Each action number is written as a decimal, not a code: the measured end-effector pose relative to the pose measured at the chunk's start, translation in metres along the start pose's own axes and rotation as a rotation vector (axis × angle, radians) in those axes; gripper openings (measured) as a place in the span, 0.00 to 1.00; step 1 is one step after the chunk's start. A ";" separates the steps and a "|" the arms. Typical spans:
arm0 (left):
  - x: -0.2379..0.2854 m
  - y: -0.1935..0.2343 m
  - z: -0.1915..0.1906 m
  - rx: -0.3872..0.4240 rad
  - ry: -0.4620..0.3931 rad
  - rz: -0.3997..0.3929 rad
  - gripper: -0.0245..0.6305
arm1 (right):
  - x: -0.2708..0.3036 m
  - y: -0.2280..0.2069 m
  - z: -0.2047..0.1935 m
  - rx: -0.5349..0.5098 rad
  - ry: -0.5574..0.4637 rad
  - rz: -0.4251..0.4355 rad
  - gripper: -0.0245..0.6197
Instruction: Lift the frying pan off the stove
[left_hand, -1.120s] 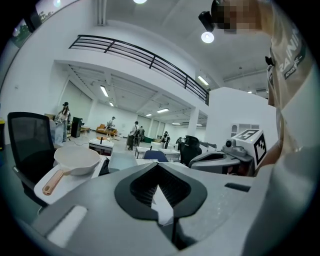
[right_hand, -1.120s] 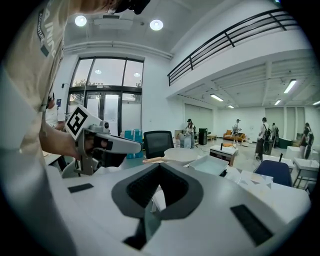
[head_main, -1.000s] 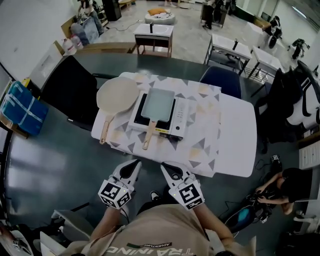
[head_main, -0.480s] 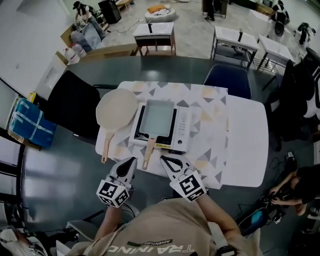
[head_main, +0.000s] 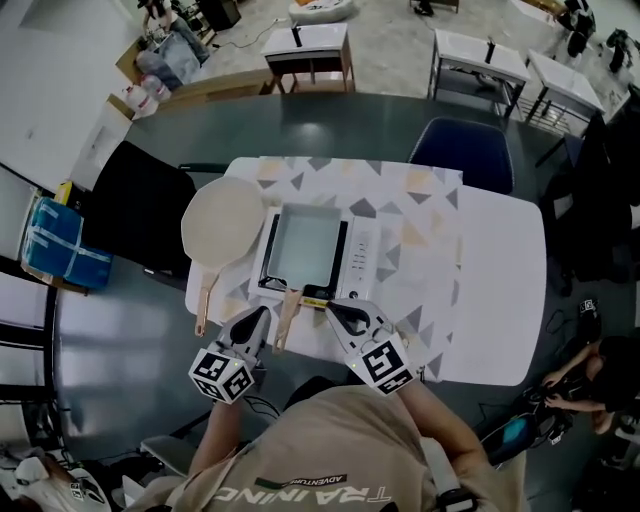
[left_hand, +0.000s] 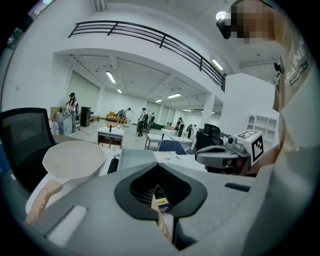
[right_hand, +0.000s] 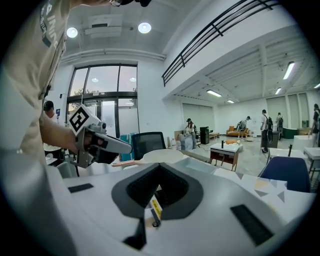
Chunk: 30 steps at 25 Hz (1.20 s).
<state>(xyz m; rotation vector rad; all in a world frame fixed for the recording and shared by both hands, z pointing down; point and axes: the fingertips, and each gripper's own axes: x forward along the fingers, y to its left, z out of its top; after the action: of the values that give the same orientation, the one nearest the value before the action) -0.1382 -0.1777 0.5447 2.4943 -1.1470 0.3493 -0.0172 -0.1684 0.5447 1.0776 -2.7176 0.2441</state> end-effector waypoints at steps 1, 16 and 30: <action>0.003 0.001 -0.002 0.001 0.010 -0.002 0.02 | 0.000 -0.004 0.000 0.005 0.001 -0.004 0.04; 0.031 0.028 -0.012 -0.056 0.088 -0.136 0.02 | 0.014 -0.016 0.020 0.019 0.021 -0.090 0.04; 0.059 0.045 -0.075 -0.500 0.297 -0.327 0.14 | -0.002 -0.005 0.013 0.082 0.066 -0.293 0.04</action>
<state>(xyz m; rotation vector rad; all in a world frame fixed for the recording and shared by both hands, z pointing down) -0.1403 -0.2119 0.6442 2.0522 -0.6019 0.2849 -0.0139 -0.1738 0.5316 1.4435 -2.4706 0.3383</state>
